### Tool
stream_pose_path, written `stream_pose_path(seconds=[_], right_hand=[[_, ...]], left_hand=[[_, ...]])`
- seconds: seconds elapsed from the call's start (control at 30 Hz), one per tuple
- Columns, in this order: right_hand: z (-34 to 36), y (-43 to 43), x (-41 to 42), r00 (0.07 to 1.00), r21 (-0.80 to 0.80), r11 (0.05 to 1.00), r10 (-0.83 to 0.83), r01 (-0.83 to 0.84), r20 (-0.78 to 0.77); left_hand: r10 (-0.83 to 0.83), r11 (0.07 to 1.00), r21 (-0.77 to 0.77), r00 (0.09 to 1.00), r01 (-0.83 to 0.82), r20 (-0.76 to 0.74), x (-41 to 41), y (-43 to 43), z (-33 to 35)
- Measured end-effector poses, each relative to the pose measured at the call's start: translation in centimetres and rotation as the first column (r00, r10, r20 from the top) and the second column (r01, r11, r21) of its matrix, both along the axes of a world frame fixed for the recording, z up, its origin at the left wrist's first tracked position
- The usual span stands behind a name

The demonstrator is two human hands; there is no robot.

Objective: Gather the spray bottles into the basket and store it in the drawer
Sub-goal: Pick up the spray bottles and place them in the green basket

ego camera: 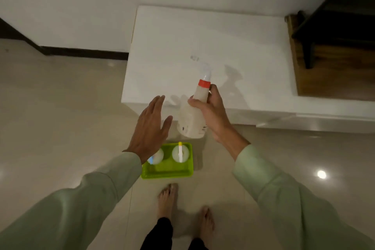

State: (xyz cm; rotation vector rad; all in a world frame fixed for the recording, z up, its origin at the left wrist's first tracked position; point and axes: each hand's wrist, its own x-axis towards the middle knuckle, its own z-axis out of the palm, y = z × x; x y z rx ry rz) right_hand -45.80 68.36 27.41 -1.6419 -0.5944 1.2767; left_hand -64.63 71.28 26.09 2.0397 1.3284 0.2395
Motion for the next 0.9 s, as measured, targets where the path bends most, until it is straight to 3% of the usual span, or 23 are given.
stream_pose_path(seconds=[0.17, 0.43, 0.7, 0.9], right_hand=[[-4.4, -7.1, -4.4, 1.0, -0.008, 1.0, 0.02, -0.021, -0.012], [-14.5, -14.2, -12.9, 0.972, -0.089, 0.992, -0.065, 0.088, 0.227], [-25.7, -15.5, -19.8, 0.892, 0.001, 0.96, -0.262, 0.282, 0.368], [-31.9, -15.0, -21.6, 0.842, 0.042, 0.971, -0.226, 0.236, 0.49]], left_hand=[[0.046, 0.996, -0.076, 0.999, -0.048, -0.028, -3.5, -5.4, -2.0], [0.053, 0.985, -0.161, 0.998, -0.06, -0.045, -9.7, -8.8, -9.2], [-0.038, 0.992, -0.126, 0.995, 0.026, -0.095, -14.6, -8.7, -17.6], [-0.06, 0.993, -0.11, 0.995, 0.051, -0.079, -15.4, -8.8, -22.3]])
